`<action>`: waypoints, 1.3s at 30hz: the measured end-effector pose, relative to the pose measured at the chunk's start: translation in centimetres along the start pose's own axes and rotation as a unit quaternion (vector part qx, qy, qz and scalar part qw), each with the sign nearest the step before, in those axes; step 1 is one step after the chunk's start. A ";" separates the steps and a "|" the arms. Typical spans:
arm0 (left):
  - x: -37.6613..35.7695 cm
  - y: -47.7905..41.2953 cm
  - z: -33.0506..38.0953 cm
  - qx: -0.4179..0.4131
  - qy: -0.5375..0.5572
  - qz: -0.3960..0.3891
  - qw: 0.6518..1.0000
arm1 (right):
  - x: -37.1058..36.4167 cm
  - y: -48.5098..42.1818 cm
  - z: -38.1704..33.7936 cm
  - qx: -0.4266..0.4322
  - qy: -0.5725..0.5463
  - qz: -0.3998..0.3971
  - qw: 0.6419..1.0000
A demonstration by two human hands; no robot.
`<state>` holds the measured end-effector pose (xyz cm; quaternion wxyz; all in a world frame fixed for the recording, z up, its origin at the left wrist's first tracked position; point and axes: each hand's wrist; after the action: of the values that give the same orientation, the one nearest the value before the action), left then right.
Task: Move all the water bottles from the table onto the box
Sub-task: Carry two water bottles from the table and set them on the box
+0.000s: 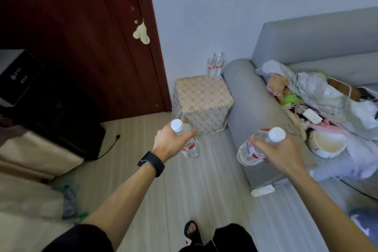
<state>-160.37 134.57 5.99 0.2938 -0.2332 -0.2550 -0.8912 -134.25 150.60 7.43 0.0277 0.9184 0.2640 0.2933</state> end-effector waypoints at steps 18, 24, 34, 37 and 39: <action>-2.8 -33.1 8.0 0.092 0.029 -0.013 0.995 | -2.4 -36.5 -3.4 0.001 0.046 -0.075 0.996; -4.3 -43.1 8.0 0.135 0.058 -0.039 0.988 | -5.4 -46.9 -3.7 -0.009 0.046 -0.100 0.994; -8.5 -59.4 7.6 0.160 0.064 -0.131 0.976 | -10.5 -60.3 -0.7 -0.133 0.007 -0.137 0.982; -10.3 -62.8 7.9 0.172 0.069 -0.139 0.973 | -11.9 -64.1 0.1 -0.171 0.002 -0.168 0.971; -11.8 -65.3 7.7 0.186 0.060 -0.145 0.970 | -13.0 -67.0 0.6 -0.196 0.002 -0.179 0.964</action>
<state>-191.82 189.42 -15.54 0.2146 -0.0815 -0.4292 -0.8736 -174.23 201.72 -13.69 0.2592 0.8322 0.3614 0.3312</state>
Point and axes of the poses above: each hand's wrist, its own y-axis away from the middle knuckle, its own x-axis out of the back of the hand, z = x × y, and after that the axes turned 7 degrees about -z, right-handed
